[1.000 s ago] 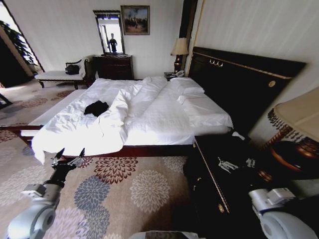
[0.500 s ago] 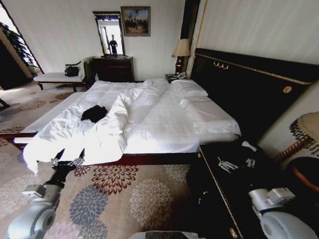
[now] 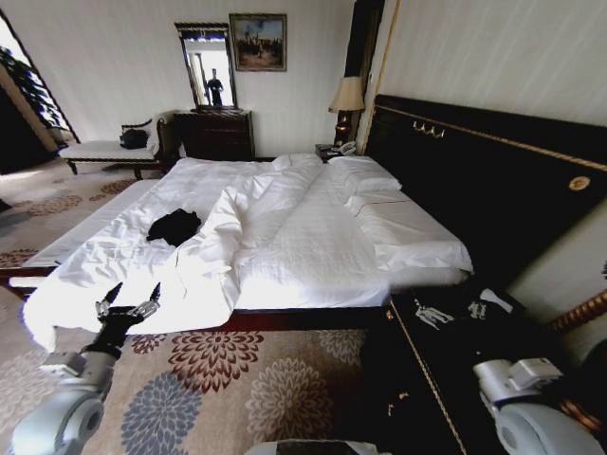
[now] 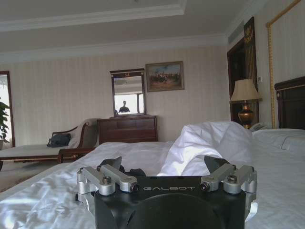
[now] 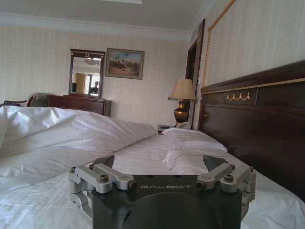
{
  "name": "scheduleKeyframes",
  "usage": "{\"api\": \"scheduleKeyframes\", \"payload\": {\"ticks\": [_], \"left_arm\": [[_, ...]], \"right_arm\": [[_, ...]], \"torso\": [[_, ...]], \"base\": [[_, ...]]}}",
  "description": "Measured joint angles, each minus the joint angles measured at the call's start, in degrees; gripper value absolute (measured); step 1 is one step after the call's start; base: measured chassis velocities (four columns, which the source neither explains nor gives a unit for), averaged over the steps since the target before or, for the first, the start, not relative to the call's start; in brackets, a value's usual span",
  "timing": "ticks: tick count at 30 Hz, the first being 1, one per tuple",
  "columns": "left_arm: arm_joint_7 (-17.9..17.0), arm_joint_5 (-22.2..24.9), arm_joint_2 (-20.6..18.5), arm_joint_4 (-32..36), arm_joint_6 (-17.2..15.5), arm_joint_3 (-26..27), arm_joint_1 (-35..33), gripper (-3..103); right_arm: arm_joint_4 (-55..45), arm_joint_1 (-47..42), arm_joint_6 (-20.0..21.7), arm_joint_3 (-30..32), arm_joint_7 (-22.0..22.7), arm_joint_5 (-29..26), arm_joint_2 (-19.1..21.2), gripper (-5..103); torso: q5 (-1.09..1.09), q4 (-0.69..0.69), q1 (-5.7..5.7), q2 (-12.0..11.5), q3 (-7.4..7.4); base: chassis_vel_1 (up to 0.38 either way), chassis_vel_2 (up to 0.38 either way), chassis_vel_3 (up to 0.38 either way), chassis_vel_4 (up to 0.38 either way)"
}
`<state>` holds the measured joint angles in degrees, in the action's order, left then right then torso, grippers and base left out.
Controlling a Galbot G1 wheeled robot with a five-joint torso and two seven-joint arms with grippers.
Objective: Fold the clothes on the bed.
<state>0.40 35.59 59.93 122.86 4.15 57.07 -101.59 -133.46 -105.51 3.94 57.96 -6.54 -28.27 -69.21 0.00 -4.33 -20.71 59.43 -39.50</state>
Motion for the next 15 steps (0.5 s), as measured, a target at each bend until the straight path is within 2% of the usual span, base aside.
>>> {"api": "scheduleKeyframes", "payload": {"ticks": [15], "left_arm": [[0.0,1.5,-0.2,1.2,0.4,0.0,0.2,100]], "right_arm": [[-0.1,0.1,0.2,-0.1,0.3,0.0,-0.1,100]], "torso": [[0.00,0.01,-0.02,0.0,-0.01]], "base": [[-0.192,0.182,0.192,-0.182]]}}
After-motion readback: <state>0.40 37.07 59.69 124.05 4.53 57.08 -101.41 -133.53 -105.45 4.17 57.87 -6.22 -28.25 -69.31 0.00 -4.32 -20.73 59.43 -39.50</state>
